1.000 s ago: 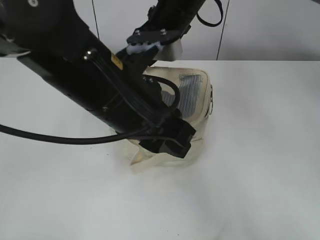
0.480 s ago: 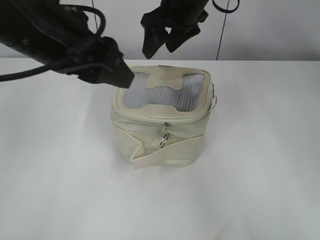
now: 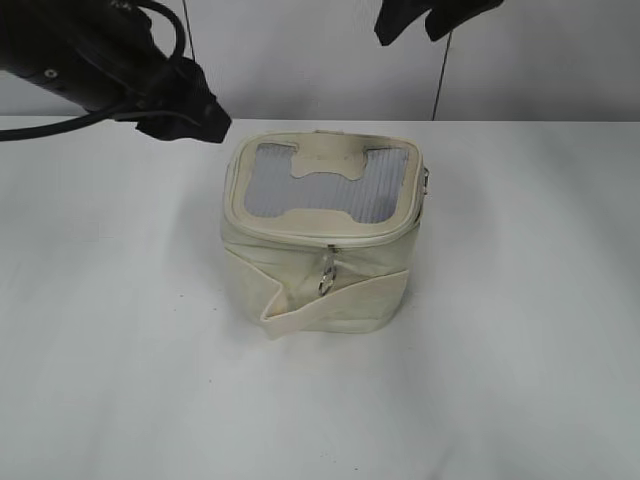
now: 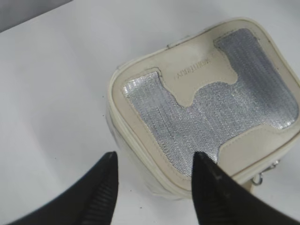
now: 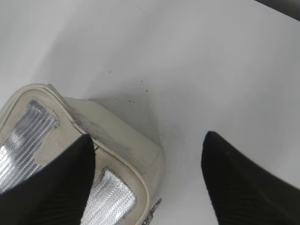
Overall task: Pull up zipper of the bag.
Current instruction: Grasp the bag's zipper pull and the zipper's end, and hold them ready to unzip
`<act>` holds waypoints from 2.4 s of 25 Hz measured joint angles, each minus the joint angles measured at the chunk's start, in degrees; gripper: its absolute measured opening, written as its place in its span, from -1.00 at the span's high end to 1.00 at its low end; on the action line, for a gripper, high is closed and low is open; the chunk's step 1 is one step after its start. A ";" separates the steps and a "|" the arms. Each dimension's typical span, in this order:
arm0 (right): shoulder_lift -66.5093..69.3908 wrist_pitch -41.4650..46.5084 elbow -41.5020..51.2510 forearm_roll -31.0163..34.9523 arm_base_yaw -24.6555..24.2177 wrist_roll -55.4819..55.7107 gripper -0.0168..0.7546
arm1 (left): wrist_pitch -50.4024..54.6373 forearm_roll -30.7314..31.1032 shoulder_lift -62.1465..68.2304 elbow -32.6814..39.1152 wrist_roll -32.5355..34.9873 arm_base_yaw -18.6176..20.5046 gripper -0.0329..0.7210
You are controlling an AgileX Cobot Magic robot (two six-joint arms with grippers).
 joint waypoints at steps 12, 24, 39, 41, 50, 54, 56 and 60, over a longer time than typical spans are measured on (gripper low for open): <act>-8.71 0.00 19.39 -1.25 -3.21 0.07 -0.38 | 2.01 2.22 12.31 -16.82 6.07 0.00 -0.15; -15.13 -0.04 34.02 -1.38 -3.62 0.75 -0.38 | 19.63 -2.64 31.35 -40.21 19.02 0.00 -0.27; -17.87 -0.04 38.80 -1.38 -3.62 2.78 -0.38 | 28.35 -13.61 43.53 -54.71 27.38 0.00 -0.28; -17.87 -0.04 38.80 -1.33 -3.62 2.84 -0.38 | 28.64 -14.26 44.55 -54.80 28.16 0.00 -0.28; -17.87 -0.04 38.80 -1.33 -3.62 2.84 -0.38 | 29.99 -16.51 47.44 -55.63 28.85 0.35 -0.18; -17.87 -0.04 38.80 -1.33 -3.62 2.89 -0.38 | 32.74 -17.29 47.56 -55.69 28.97 0.35 0.48; -17.87 -0.04 38.80 -1.33 -3.62 2.89 -0.38 | 33.58 -17.34 47.55 -55.76 29.17 0.35 0.77; -17.87 -0.04 38.80 -1.33 -3.62 2.89 -0.38 | 33.81 -17.34 47.55 -55.81 27.75 0.35 0.79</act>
